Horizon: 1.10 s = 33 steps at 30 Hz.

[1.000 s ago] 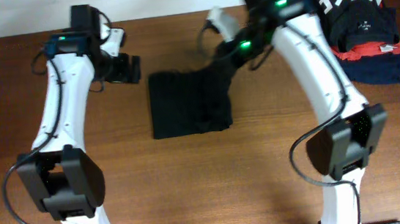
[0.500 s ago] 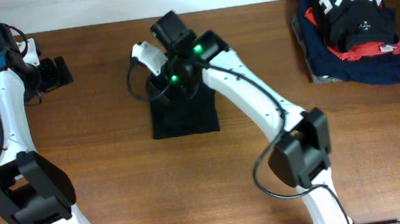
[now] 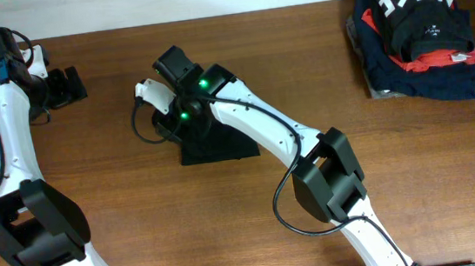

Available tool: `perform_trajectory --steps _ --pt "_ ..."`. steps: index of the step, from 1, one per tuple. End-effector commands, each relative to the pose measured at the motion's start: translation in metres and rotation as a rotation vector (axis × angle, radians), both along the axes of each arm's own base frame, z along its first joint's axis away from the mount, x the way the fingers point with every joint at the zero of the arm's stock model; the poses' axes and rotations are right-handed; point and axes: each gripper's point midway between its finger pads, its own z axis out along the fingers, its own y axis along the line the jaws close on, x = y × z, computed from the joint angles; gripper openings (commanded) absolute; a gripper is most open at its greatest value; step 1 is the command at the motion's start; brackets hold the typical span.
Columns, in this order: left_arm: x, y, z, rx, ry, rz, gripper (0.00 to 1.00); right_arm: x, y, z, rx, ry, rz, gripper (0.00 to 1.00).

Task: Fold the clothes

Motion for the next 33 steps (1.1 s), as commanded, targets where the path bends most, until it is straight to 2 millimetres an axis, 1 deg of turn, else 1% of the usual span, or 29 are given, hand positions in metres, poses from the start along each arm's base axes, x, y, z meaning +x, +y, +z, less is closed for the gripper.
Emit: perform_trajectory --steps 1,7,8,9,10,11,12,13,14,16,17,18,19,20,21,23,24,25,26,27,29,31,32,33 --pt "-0.001 0.002 0.009 0.004 -0.019 0.009 0.99 -0.013 0.016 -0.005 0.012 0.003 0.036 0.04" --pt "-0.001 0.002 0.009 0.004 -0.02 0.009 0.99 -0.019 0.024 -0.004 0.019 -0.006 0.052 0.04" --pt "-0.001 0.002 0.009 0.004 -0.02 0.009 0.99 -0.02 0.025 -0.004 0.019 -0.005 0.054 0.25" --pt "-0.001 0.002 0.009 0.004 -0.02 0.009 0.99 -0.02 0.025 -0.005 0.018 -0.004 0.055 0.59" --pt "-0.001 0.002 0.009 0.004 -0.02 0.009 0.99 -0.02 0.025 -0.004 0.02 -0.002 0.056 0.78" --pt "0.0 0.002 0.009 0.004 -0.021 0.009 0.99 -0.021 0.025 -0.002 0.022 0.0 0.057 0.85" --pt "0.0 0.002 0.01 0.004 -0.022 0.009 0.99 -0.021 0.022 0.004 0.024 0.003 0.049 0.88" --pt "0.0 0.002 0.01 0.004 -0.022 0.009 0.99 -0.021 0.02 0.009 0.027 0.001 0.044 0.88" --pt "0.0 0.002 0.01 0.004 -0.022 0.009 0.99 -0.017 0.012 0.027 0.025 0.0 0.003 0.9" --pt "0.0 0.002 0.01 0.004 -0.022 0.009 0.99 -0.013 0.0 0.049 0.015 -0.016 -0.026 0.93" --pt "0.0 0.002 0.009 0.004 -0.022 0.009 0.99 -0.01 -0.009 0.061 0.002 -0.024 -0.064 0.97" --pt "0.0 0.002 0.009 0.004 -0.02 0.009 0.99 -0.004 -0.025 0.074 -0.036 -0.021 -0.146 0.99" --pt "-0.001 0.001 0.009 0.005 -0.019 0.006 0.99 0.002 -0.051 0.087 -0.09 -0.011 -0.241 0.99" --pt "-0.001 0.001 0.009 0.005 -0.018 0.005 0.99 0.004 -0.057 0.089 -0.101 -0.008 -0.265 0.99" --pt "-0.001 0.001 0.009 0.004 -0.016 0.005 0.99 0.009 -0.082 0.091 -0.157 0.022 -0.352 0.99" --pt "-0.002 0.001 0.009 0.003 -0.015 0.005 0.99 0.012 -0.115 0.085 -0.223 0.077 -0.408 1.0" --pt "-0.002 0.001 0.008 0.003 -0.014 0.004 0.99 0.014 -0.133 0.076 -0.261 0.119 -0.436 0.89" --pt "-0.002 0.001 0.008 0.003 -0.014 0.004 0.99 0.015 -0.145 0.066 -0.289 0.151 -0.454 0.52" --pt "-0.002 0.001 0.008 0.003 -0.014 0.004 0.99 0.015 -0.156 0.057 -0.311 0.183 -0.471 0.18" --pt "-0.002 0.001 0.008 0.003 -0.014 0.004 0.99 0.015 -0.164 0.047 -0.33 0.208 -0.481 0.04" --pt "-0.002 0.001 0.008 0.003 -0.014 0.004 0.99 0.007 -0.177 0.019 -0.383 0.267 -0.461 0.04" --pt "-0.002 0.001 0.008 0.003 -0.014 0.004 0.99 -0.005 -0.182 -0.004 -0.418 0.314 -0.422 0.04" --pt "-0.002 0.001 0.008 0.003 -0.014 0.004 0.99 -0.009 -0.183 -0.012 -0.43 0.327 -0.412 0.04" --pt "-0.002 0.001 0.008 0.003 -0.014 0.004 0.99 -0.018 -0.185 -0.032 -0.448 0.355 -0.385 0.04"
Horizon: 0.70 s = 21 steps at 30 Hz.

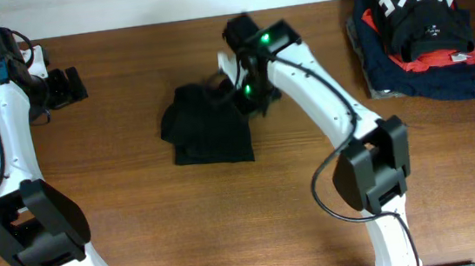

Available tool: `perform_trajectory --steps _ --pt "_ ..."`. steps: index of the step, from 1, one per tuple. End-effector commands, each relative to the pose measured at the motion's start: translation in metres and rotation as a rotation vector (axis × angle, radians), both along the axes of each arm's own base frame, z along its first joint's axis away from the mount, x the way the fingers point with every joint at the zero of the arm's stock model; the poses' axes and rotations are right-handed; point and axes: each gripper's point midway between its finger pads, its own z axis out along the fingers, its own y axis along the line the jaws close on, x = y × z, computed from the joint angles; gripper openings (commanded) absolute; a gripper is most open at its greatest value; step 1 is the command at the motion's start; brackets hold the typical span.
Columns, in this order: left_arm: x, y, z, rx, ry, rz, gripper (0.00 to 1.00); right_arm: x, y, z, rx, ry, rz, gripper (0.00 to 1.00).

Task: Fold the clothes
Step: 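Release the bundle and lift the right gripper away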

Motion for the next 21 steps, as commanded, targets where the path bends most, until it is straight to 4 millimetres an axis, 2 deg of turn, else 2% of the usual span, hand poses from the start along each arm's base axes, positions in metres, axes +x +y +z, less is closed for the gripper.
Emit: perform_trajectory --steps 1,4,9,13,17,21 --pt "-0.001 0.001 0.009 0.005 -0.018 0.004 0.99 -0.02 0.001 -0.036 -0.015 0.067 0.068 0.04" --pt "-0.001 0.001 0.009 0.005 -0.018 0.004 0.99 -0.031 0.001 -0.058 0.005 0.098 0.119 0.04" --pt "-0.001 0.001 0.009 0.005 -0.019 0.004 0.99 -0.033 0.021 -0.056 0.111 0.09 0.182 0.04" --pt "-0.001 0.001 0.009 0.005 -0.019 0.004 0.99 -0.035 0.037 -0.055 0.151 0.021 0.338 0.04" --pt "0.0 0.001 0.009 0.006 -0.023 0.005 0.99 -0.031 0.037 -0.062 0.127 -0.055 0.499 0.04" --pt "0.001 0.001 0.01 0.007 -0.025 0.005 0.99 -0.021 0.03 -0.088 0.065 -0.081 0.534 0.04"
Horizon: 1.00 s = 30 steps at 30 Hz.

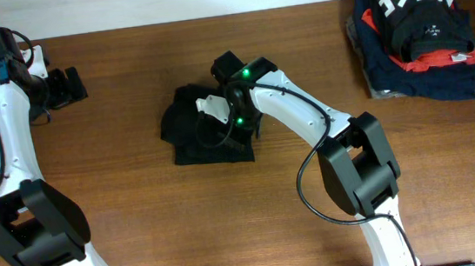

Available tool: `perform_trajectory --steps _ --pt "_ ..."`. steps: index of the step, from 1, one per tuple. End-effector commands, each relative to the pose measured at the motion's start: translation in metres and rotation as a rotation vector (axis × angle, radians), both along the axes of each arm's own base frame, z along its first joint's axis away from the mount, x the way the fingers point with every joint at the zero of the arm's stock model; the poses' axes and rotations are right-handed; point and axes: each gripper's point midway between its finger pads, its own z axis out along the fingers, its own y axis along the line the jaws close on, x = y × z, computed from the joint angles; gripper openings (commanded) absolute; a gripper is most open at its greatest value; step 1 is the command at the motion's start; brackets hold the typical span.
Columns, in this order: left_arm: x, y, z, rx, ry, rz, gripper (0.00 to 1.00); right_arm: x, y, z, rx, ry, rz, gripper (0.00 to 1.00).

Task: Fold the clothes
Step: 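Release the bundle and lift the right gripper away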

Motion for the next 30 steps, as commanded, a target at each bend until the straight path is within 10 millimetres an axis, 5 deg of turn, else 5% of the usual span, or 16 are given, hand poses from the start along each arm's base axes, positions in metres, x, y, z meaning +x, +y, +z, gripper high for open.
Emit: perform_trajectory --steps 1,5,12,15,17,19,23,24,25,27,30 --pt "0.0 0.001 0.009 0.006 -0.023 0.005 0.99 0.003 -0.013 -0.033 -0.078 -0.02 0.058 0.04" --pt "0.0 0.001 0.009 0.006 -0.023 0.005 0.99 0.011 -0.034 -0.044 -0.153 -0.036 0.032 0.04" --pt "0.001 0.002 0.01 0.008 -0.027 0.004 0.99 0.048 -0.103 -0.047 -0.162 -0.014 -0.139 0.04" --pt "0.001 0.002 0.01 0.008 -0.027 0.005 0.99 0.077 -0.142 -0.049 -0.177 -0.069 -0.232 0.04" --pt "0.001 0.002 0.01 0.007 -0.027 0.004 0.99 0.12 -0.18 -0.046 -0.175 -0.18 -0.389 0.05" --pt "0.001 0.002 0.01 0.007 -0.027 0.004 0.99 0.149 -0.202 -0.039 -0.139 -0.253 -0.51 0.17" --pt "0.001 0.001 0.01 0.007 -0.027 0.004 0.99 0.195 -0.235 0.004 -0.03 -0.338 -0.729 0.28" --pt "0.002 0.001 0.01 0.007 -0.027 0.003 0.99 0.203 -0.236 0.026 0.025 -0.338 -0.762 0.59" --pt "0.002 0.001 0.01 0.007 -0.027 0.003 0.99 0.205 -0.234 0.041 0.061 -0.327 -0.78 0.7" --pt "0.002 -0.002 0.01 0.007 -0.027 -0.003 0.99 0.2 -0.218 0.088 0.176 -0.268 -0.775 0.99" --pt "0.003 -0.003 0.01 0.008 -0.029 -0.006 0.99 0.171 -0.177 0.147 0.329 -0.155 -0.69 0.99"
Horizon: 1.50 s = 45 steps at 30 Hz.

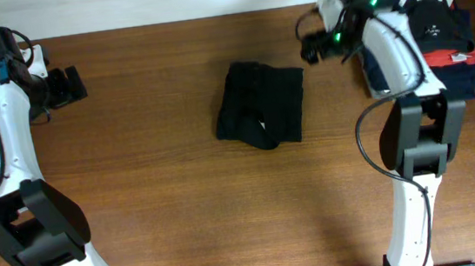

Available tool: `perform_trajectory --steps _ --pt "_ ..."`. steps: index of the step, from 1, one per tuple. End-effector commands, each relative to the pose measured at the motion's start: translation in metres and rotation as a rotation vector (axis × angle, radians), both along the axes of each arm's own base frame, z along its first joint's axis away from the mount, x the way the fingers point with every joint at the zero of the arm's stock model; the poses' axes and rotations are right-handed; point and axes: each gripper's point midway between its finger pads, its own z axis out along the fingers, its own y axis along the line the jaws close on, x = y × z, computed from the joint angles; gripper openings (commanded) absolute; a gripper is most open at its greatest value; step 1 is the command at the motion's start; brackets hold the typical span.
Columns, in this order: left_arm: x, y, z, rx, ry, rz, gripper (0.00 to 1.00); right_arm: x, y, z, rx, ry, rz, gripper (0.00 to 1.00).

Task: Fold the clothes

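A black garment (261, 104) lies folded into a compact bundle at the middle of the wooden table (158, 210). My right gripper (313, 49) hovers up and to the right of it, apart from the cloth, with nothing between its fingers; it looks open. It sits just left of the stack of folded clothes (425, 41). My left gripper (67, 86) rests open and empty at the far left, near the back edge.
The stack at the back right holds navy, red and black garments, the top one with white lettering. The right arm's links run down the right side of the table. The left arm curves along the left edge.
The black bundle now lies further right and a bit further back. My right gripper was down on it and is now off it, near the stack at the back right. The left arm is unchanged.
My right gripper was first over the black garment at centre left. Then it stood at the garment's right edge, and after that pressed on it again. Now the bundle sits at the table's middle, let go, with the gripper drawn back toward the stack.
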Motion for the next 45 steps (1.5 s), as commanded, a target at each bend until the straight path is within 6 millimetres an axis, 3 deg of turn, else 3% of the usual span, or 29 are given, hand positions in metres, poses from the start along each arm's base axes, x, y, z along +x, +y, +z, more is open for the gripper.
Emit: perform_trajectory --steps 1,3,5,11,15,18,24,28,33,38,41,45 --pt "0.002 -0.002 0.01 0.006 -0.025 -0.004 0.99 -0.025 0.066 0.08 0.256 -0.01 0.122 0.99" --pt "0.003 -0.002 0.01 0.008 -0.03 -0.004 0.99 -0.048 0.091 0.094 0.27 0.042 0.169 0.99" --pt "0.003 -0.002 0.011 0.009 -0.033 -0.004 0.99 -0.064 0.108 0.092 0.265 0.094 0.199 0.99" --pt "0.007 -0.001 0.013 0.016 -0.05 -0.007 0.99 -0.132 0.131 0.028 0.0 0.383 0.249 0.99" --pt "0.01 0.0 0.014 0.02 -0.065 -0.007 0.99 -0.156 0.131 -0.011 -0.118 0.492 0.258 0.99" --pt "0.01 0.001 0.014 0.028 -0.064 -0.016 0.99 -0.168 0.132 -0.039 -0.137 0.555 0.259 0.91" --pt "0.01 0.001 0.014 0.033 -0.062 -0.018 0.99 -0.162 0.132 -0.078 -0.144 0.539 0.224 0.72" --pt "0.01 0.001 0.014 0.032 -0.061 -0.018 0.99 -0.15 0.125 -0.089 -0.193 0.489 0.188 0.54" --pt "0.01 0.001 0.014 0.032 -0.061 -0.018 0.99 -0.138 0.082 -0.092 -0.354 0.463 0.109 0.4" --pt "0.01 0.001 0.014 0.032 -0.061 -0.018 0.99 -0.128 0.043 -0.092 -0.355 0.482 0.022 0.06" --pt "0.01 0.001 0.014 0.032 -0.061 -0.018 0.99 -0.123 0.02 -0.092 -0.335 0.49 -0.034 0.04" --pt "0.01 0.001 0.014 0.032 -0.061 -0.018 0.99 -0.116 0.004 -0.092 -0.275 0.49 -0.081 0.04"
